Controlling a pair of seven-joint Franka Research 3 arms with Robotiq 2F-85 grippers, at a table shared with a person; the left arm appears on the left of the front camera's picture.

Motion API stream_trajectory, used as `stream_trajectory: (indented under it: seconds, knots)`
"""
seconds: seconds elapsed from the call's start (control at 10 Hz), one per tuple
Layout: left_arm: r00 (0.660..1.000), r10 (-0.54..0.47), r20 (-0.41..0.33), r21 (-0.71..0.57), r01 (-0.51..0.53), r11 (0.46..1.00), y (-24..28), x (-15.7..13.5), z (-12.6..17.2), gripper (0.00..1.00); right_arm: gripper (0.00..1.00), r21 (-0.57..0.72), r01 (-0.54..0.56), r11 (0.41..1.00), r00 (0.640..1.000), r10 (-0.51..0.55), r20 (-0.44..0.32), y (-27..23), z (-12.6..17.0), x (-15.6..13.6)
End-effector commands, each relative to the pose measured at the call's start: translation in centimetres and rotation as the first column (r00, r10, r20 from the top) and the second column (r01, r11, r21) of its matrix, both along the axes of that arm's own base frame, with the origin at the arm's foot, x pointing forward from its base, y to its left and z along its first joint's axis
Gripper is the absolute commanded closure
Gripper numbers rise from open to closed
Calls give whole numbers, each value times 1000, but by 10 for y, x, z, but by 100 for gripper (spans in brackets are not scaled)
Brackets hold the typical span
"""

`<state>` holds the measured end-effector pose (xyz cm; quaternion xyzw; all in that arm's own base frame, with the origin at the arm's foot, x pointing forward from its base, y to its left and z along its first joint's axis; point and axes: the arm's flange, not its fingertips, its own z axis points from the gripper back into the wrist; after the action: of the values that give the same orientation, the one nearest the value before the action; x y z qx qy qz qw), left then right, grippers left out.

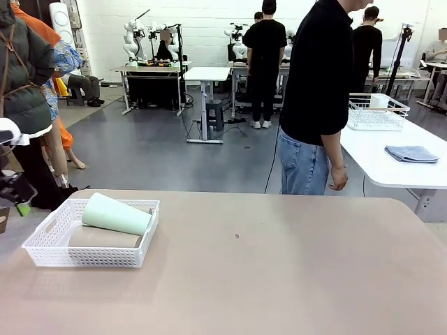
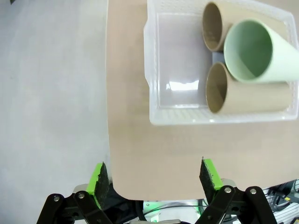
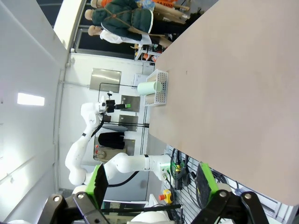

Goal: Clean and organize the cups into the basket.
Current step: Move the Organizing basket back to the left side of the table.

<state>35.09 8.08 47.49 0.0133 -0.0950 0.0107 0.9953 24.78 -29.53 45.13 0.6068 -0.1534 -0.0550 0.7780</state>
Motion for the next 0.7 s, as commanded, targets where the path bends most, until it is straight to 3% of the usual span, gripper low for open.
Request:
stream_trajectory:
  seconds: [0.0, 0.2, 0.3, 0.4, 0.6]
  knots:
    - [998, -55, -2, -10, 55, 998, 12, -25, -25, 0, 0, -6, -8, 1000, 1000, 8, -1, 0, 2, -3]
    - [999, -49, -12, -18, 49, 999, 15, -31, -39, 0, 0, -6, -8, 1000, 1000, 8, -1, 0, 2, -3]
    - [1000, -7, 20, 41, 6, 999, 12, -26, -46, 0, 0, -6, -8, 1000, 1000, 8, -1, 0, 2, -3]
    - [999, -38, -9, -25, 38, 999, 11, -19, -16, 0, 0, -6, -8, 1000, 1000, 8, -1, 0, 2, -3]
    - [999, -38, -9, -25, 38, 999, 11, -19, -16, 0, 0, -6, -8, 1000, 1000, 8, -1, 0, 2, -3]
